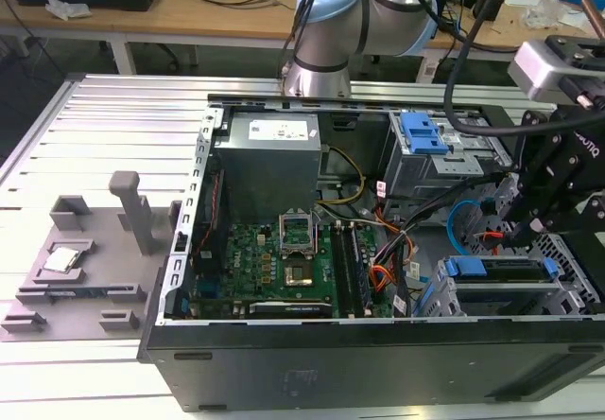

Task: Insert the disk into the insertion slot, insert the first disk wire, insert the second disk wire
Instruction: 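Insert the first disk wire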

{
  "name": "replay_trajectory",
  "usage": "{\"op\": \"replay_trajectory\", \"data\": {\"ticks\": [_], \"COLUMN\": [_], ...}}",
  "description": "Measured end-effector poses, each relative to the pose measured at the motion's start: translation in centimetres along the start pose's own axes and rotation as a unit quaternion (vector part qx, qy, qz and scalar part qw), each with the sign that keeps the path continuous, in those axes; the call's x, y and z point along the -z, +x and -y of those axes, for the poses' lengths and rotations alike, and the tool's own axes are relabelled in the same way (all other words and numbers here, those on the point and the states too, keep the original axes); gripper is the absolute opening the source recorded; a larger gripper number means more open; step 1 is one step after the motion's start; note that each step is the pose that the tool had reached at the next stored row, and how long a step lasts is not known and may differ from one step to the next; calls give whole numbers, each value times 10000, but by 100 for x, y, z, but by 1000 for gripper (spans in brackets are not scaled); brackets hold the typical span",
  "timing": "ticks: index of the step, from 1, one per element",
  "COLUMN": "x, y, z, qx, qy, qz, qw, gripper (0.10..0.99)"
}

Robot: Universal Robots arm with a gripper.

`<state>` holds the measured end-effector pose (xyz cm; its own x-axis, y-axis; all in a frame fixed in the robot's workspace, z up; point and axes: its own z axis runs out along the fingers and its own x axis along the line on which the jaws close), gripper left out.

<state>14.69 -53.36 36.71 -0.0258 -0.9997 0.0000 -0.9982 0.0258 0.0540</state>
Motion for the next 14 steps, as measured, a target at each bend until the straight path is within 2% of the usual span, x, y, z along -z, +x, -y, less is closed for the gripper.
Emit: {"op": "replay_trajectory", "data": {"ticks": [6, 12, 13, 14], "x": [-86, -91, -90, -91], "y": [0, 0, 0, 0], "z": [5, 5, 5, 5], "qx": [-12, -14, -14, -15], "qy": [3, 4, 4, 4], "qz": [-140, -164, -168, -173], "qw": [9999, 9999, 9999, 9998], "gripper": [302, 302, 165, 165]}}
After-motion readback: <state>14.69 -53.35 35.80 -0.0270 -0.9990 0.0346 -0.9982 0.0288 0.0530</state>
